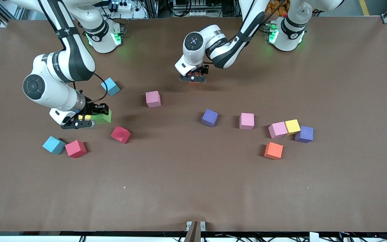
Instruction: Form number 2 with 11 blocks
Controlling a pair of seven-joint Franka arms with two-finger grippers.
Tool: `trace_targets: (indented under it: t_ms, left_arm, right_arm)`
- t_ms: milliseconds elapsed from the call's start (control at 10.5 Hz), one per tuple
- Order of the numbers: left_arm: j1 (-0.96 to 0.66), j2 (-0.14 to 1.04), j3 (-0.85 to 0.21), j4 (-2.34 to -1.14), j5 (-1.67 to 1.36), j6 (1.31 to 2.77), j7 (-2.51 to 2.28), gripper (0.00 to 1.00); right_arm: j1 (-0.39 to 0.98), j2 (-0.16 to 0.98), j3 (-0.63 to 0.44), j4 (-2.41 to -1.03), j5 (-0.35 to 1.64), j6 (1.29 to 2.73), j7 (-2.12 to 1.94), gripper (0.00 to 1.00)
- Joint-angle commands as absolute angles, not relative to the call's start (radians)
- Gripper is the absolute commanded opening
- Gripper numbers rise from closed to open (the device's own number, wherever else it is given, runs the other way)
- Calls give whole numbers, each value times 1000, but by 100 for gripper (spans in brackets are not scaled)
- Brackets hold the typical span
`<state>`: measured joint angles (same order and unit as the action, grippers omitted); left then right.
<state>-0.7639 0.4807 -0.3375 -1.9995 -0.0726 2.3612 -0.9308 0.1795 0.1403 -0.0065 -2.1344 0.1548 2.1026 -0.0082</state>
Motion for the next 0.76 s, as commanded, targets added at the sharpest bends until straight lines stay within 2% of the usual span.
trace_targets:
  t_ms: [0,95,285,666]
  left_arm:
    - [-746,359,-279,-2002,-78,2217,-954,100]
    - [-718,335,-262,-1999,-78,2185,-971,100]
    - [-693,354,-217,-1944,-75,2181,-953,100]
    - [-680,445,-114,-1794,11,2189,-746,100]
  right_arm:
    - [204,101,5,-2134,144,2018,-70,44]
    - [209,78,6,-2143,144,2005,-171,48]
    - [282,74,8,-2143,144,1980,-291,49]
    - [591,66,8,-2163,114,1986,-327,52]
